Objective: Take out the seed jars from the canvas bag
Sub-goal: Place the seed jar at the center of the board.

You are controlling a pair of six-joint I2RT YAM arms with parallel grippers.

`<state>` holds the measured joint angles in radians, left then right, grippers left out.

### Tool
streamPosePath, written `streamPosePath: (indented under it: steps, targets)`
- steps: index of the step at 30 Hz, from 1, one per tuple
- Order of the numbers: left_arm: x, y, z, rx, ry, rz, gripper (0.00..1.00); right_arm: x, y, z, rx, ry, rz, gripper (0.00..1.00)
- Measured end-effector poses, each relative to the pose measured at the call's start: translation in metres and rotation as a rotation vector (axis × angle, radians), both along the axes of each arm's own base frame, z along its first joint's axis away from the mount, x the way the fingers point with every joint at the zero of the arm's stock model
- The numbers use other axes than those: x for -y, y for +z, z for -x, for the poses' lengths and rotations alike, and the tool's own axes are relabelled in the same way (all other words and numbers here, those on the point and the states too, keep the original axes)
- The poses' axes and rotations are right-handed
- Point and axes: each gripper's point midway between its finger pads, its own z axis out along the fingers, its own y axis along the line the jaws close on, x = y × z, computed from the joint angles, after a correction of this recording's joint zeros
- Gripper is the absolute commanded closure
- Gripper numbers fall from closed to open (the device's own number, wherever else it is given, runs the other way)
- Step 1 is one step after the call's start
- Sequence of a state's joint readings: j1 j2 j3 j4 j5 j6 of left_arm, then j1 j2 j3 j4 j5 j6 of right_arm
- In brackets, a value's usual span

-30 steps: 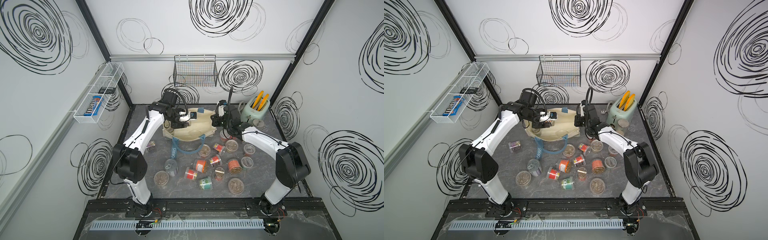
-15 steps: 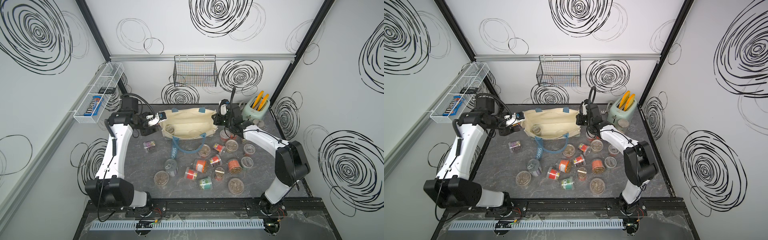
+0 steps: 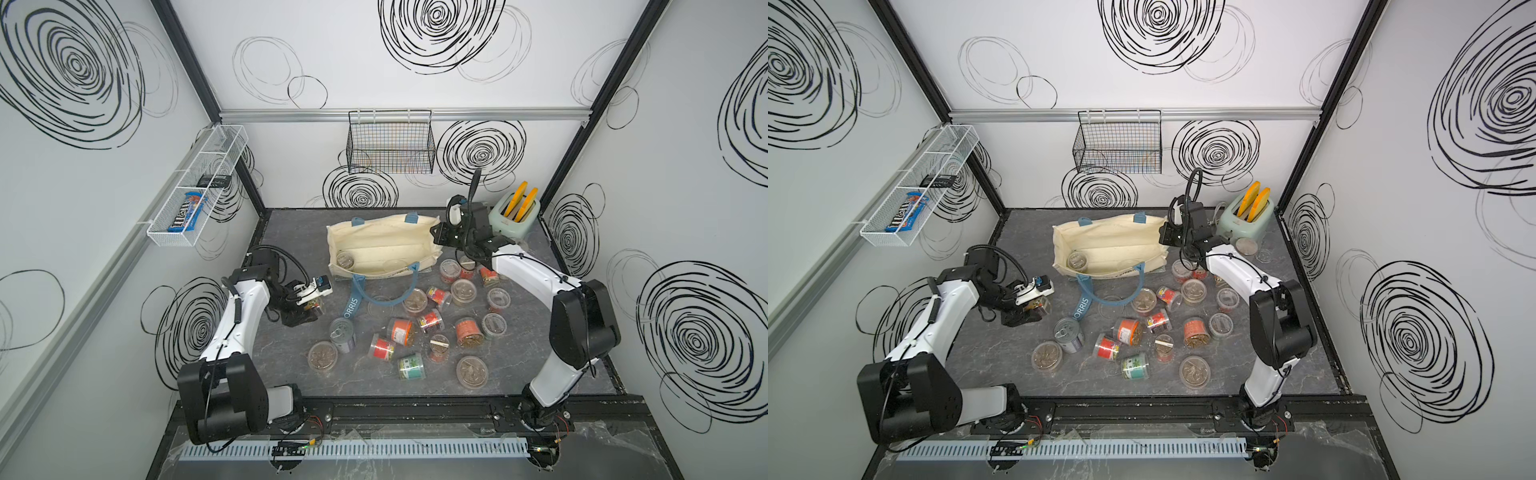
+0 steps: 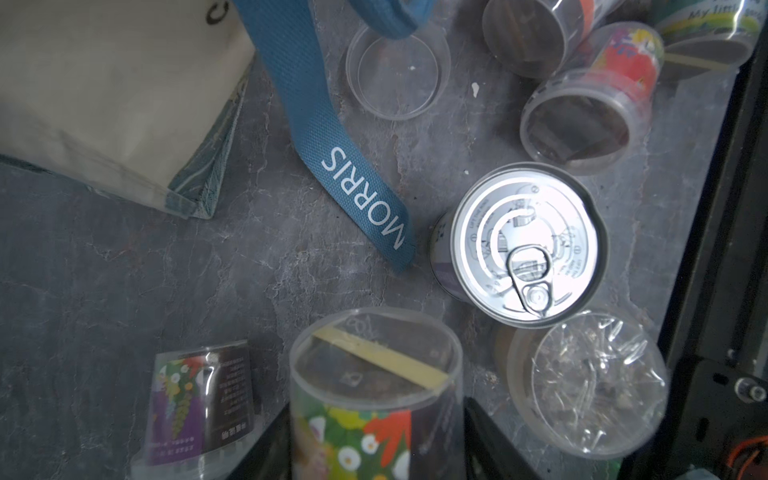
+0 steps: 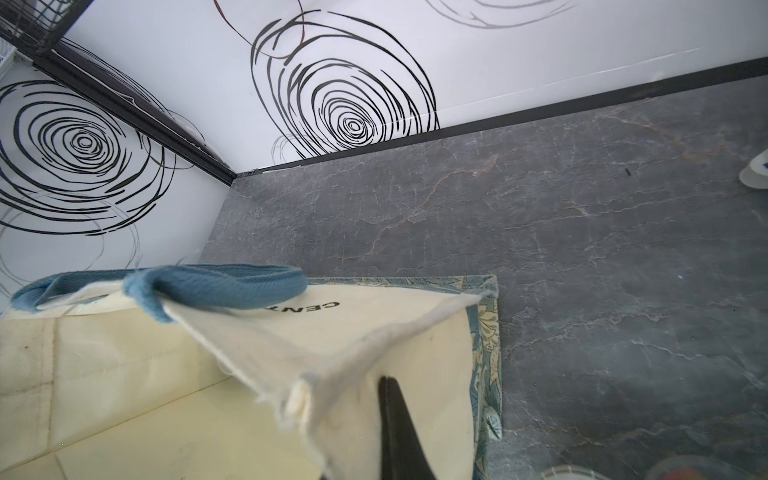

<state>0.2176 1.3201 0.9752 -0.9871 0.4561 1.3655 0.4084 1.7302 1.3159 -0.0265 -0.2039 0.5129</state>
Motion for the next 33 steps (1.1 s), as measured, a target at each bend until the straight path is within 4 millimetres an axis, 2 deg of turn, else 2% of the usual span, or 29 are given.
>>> streamPosePath:
  steps: [8, 13, 16, 21, 25, 28, 30, 33]
  targets:
    - [0.001, -0.034, -0.014, -0.051, 0.000, -0.034, 0.39, 0.000, 0.000, 0.000, -0.005, 0.001, -0.003, 0.90]
    - [0.003, -0.053, -0.014, -0.124, 0.014, -0.028, 0.36, 0.000, -0.001, 0.001, -0.007, 0.002, -0.003, 0.90]
    - [0.004, -0.056, -0.013, -0.146, 0.030, -0.017, 0.28, 0.000, -0.001, 0.001, -0.008, 0.003, -0.003, 0.90]
    - [0.009, -0.054, -0.013, -0.163, 0.042, 0.013, 0.22, 0.000, -0.001, 0.001, -0.008, 0.003, -0.002, 0.89]
    - [0.009, -0.045, -0.020, -0.164, 0.061, 0.036, 0.22, 0.000, 0.000, 0.001, -0.011, 0.003, 0.000, 0.89]
    - [0.008, -0.029, -0.027, -0.158, 0.087, 0.063, 0.19, 0.000, 0.000, 0.001, -0.011, 0.005, 0.003, 0.89]
    - [0.006, -0.012, -0.035, -0.149, 0.120, 0.080, 0.17, 0.000, 0.000, 0.001, -0.012, 0.006, 0.005, 0.89]
    - [0.001, 0.031, -0.057, -0.099, 0.182, 0.110, 0.16, 0.000, 0.000, 0.002, -0.011, 0.008, 0.009, 0.89]
